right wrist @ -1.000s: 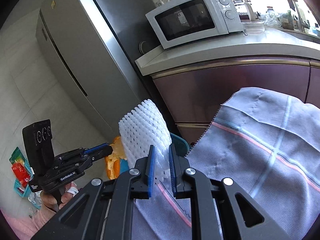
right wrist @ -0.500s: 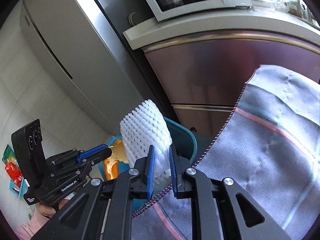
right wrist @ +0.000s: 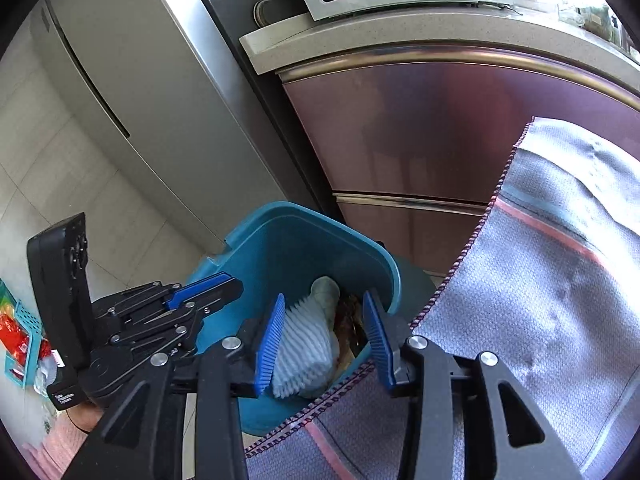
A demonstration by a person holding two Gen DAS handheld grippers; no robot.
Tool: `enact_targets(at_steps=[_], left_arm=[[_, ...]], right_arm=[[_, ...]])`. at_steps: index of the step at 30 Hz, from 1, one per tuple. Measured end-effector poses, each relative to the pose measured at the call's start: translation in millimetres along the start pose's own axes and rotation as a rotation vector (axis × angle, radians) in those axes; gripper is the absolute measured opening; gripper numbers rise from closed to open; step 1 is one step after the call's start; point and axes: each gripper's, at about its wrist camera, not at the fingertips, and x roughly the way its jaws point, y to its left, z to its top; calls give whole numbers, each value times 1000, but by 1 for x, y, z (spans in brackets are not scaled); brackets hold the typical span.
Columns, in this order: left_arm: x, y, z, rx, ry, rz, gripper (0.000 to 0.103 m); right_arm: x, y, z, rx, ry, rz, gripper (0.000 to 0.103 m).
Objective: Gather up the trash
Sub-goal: 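Lower the peel and foam net into the teal bin and open both tools, then move both open tools back over the green packet and second foam net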
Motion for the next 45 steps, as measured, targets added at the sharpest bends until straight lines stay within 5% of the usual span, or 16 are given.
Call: enact_targets(at_steps=[10, 19, 30, 45], left_arm=[[-30, -25, -4, 29, -67, -75, 21], [-80, -80, -11, 132, -169, -231, 34], [-100, -194, -29, 315, -179, -436, 46], [-69, -353, -41, 525, -82, -576, 51]], right_arm=[[-52, -6, -22, -5, -83, 41, 39], [-137, -29, -59, 15, -211, 0, 46], [-244, -87, -125, 135, -360, -195, 51], [-337, -203, -225, 435, -480, -436, 62]])
